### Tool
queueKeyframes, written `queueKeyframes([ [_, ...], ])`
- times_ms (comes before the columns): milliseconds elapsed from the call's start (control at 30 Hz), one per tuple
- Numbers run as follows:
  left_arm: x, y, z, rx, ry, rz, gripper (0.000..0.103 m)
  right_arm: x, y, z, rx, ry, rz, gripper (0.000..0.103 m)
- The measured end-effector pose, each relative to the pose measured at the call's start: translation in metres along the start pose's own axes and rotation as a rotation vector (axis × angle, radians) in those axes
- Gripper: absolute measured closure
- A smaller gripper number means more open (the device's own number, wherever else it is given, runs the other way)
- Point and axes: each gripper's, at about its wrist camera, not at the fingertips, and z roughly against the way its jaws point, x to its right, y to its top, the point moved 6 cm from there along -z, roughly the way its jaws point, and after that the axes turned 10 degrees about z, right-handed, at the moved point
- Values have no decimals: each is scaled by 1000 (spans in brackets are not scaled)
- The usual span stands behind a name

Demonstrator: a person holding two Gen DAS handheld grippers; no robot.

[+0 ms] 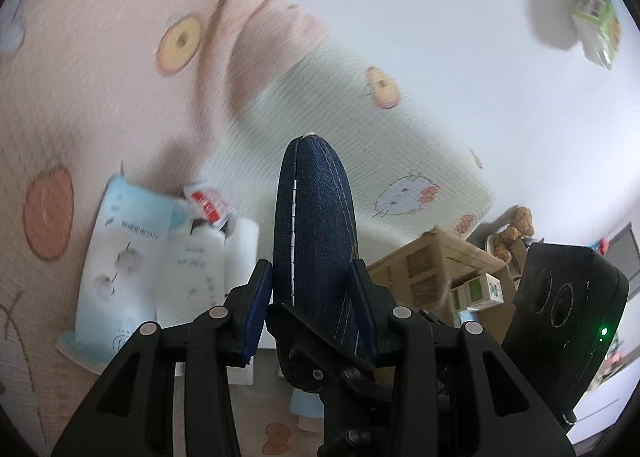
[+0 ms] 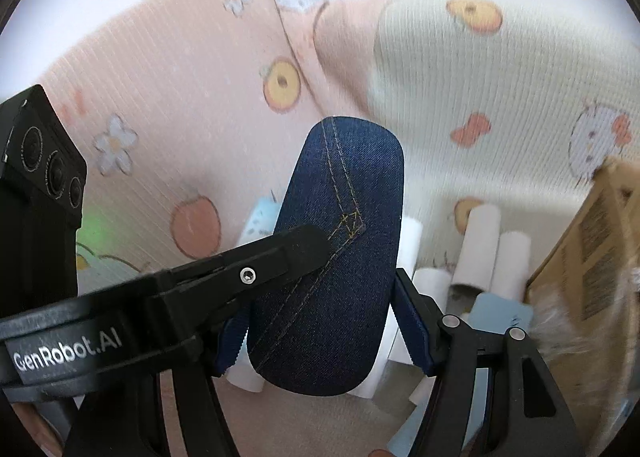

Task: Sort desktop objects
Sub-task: 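Carry the denim pouch over the cardboard box with both grippers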

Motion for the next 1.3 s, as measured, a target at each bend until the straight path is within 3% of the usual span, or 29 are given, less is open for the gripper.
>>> queueKeyframes([
  [500,103,-36,15,53,-46,-134,61,44,1,95,118,-47,4,39],
  [700,147,-64,8,71,-89,-198,60,70,-8,138,157,-111,7,39],
  [867,183,-99,-16,63,-55,-311,59,101,-32,155,129,-177,-13,39],
  [1033,199,-136,-41,1,-86,-343,59,131,-64,164,75,-197,-40,39],
  [1300,225,-147,-55,-60,-94,-394,59,161,-77,181,69,-213,-93,39],
])
